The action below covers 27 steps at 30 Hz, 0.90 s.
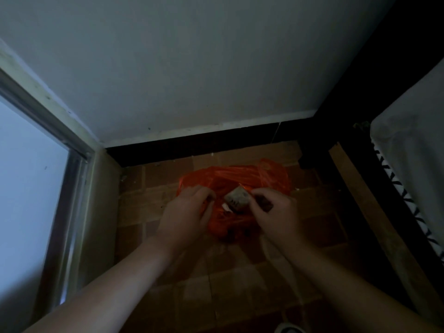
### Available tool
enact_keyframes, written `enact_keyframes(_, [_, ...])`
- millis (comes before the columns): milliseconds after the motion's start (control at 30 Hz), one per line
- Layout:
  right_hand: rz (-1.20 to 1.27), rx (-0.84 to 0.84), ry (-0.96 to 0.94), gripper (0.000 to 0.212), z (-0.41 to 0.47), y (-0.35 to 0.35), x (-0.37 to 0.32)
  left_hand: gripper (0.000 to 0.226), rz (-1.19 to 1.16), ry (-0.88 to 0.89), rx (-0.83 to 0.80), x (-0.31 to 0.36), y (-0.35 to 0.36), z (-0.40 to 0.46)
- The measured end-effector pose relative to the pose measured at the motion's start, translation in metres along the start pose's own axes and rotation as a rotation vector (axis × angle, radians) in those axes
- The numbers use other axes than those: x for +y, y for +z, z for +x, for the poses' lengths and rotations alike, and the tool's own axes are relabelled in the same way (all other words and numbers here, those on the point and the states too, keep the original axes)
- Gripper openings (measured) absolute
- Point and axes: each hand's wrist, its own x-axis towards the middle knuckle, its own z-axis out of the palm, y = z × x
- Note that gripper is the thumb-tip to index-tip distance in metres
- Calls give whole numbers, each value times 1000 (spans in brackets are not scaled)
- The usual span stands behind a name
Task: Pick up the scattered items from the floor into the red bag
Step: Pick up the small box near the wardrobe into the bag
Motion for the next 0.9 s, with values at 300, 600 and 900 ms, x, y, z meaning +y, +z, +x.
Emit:
enact_keyframes(300, [-58, -245, 293, 10, 20, 34, 14, 39, 201, -187, -14, -15, -5, 2])
enact_keyframes(600, [-190, -72, 17, 16, 18, -4, 21, 73, 188, -544, -217, -22, 1, 12])
enact_keyframes(900, [-364, -332, -26, 54, 39, 5, 41, 72, -29, -504, -168, -29, 21, 19])
